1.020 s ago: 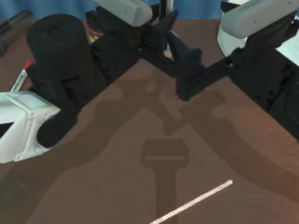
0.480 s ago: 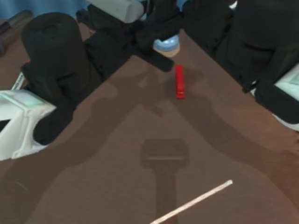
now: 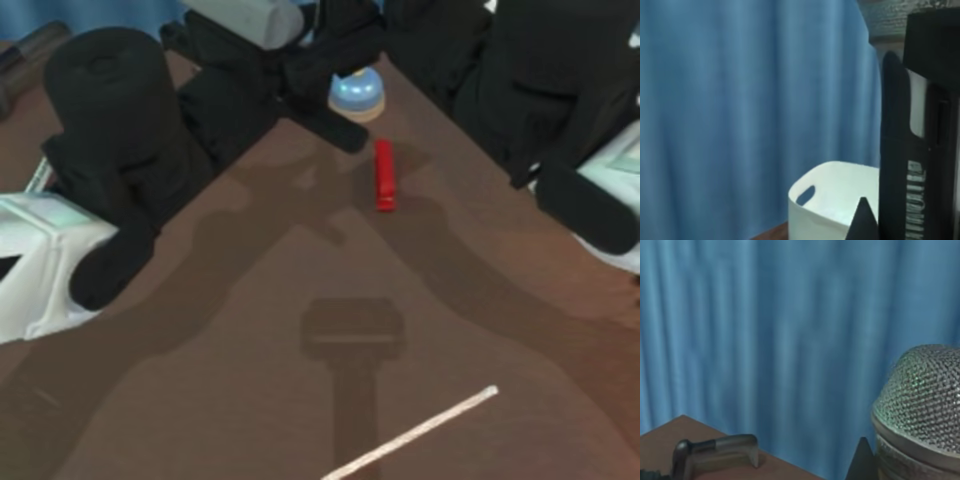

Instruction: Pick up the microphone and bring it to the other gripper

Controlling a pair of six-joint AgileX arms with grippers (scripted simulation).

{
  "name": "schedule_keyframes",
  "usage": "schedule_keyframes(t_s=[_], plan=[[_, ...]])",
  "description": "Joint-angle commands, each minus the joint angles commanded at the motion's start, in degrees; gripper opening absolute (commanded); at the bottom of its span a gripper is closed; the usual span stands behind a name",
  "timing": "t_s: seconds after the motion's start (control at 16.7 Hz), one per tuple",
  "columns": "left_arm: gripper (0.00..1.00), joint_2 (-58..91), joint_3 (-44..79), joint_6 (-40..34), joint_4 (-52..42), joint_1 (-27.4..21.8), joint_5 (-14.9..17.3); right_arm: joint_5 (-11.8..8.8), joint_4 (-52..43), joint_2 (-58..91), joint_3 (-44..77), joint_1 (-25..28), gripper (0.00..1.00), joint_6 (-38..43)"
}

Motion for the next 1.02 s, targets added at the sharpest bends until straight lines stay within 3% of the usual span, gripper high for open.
schedule_keyframes(t_s=[0.6,1.02], plan=[[0.00,0.00,0.00,0.00,0.00,0.00,0.00,0.00,0.00,0.00,0.00,0.00,0.02,0.00],[0.00,0.00,0.00,0.00,0.00,0.00,0.00,0.00,0.00,0.00,0.00,0.00,0.00,0.00]])
